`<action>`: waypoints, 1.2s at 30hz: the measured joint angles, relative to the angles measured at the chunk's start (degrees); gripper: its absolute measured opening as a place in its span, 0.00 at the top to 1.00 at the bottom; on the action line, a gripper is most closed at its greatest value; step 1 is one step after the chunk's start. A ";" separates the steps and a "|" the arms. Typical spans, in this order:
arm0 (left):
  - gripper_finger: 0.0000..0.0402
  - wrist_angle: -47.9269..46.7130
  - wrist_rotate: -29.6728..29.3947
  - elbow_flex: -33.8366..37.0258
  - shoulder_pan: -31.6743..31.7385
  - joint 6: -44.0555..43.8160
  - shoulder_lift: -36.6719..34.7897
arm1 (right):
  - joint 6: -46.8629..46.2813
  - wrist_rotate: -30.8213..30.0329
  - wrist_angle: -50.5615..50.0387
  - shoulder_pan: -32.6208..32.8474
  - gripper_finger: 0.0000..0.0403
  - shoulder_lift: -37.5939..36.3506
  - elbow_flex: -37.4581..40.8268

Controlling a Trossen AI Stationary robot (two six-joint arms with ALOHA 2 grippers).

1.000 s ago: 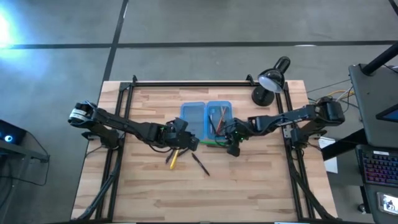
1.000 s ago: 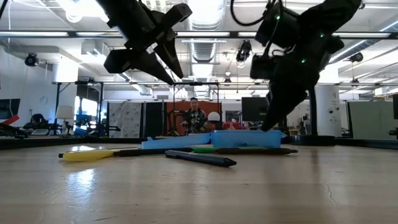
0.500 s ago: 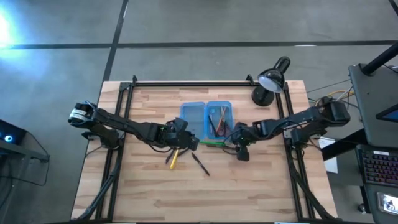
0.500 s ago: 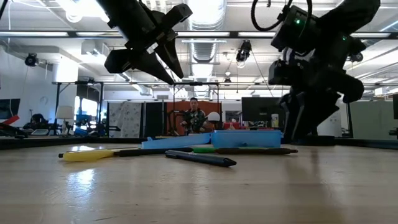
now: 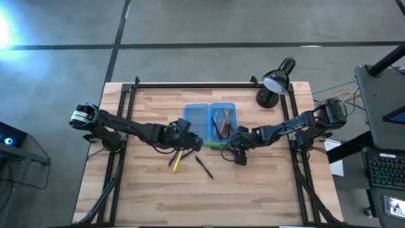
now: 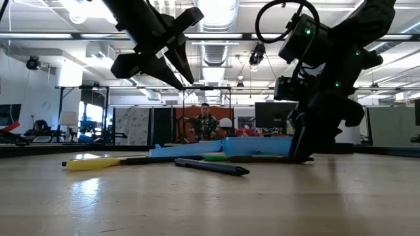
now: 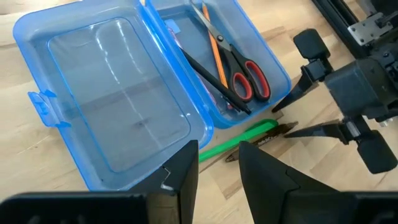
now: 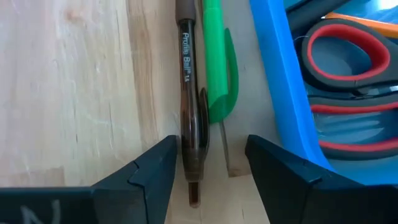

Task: Pick & place school supplies into a supply box
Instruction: Put the brown pen into the supply box

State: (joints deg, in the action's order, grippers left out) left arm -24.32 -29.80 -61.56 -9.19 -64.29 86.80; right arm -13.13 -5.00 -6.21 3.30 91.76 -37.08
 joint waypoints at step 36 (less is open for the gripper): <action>0.75 0.89 -0.55 -0.21 2.60 -8.83 -0.02 | 0.05 -1.37 -1.26 4.49 0.92 -1.01 0.07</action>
State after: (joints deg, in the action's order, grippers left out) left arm -23.43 -30.35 -61.77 -6.59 -73.12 86.78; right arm -13.08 -6.37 -7.48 7.79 90.75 -37.01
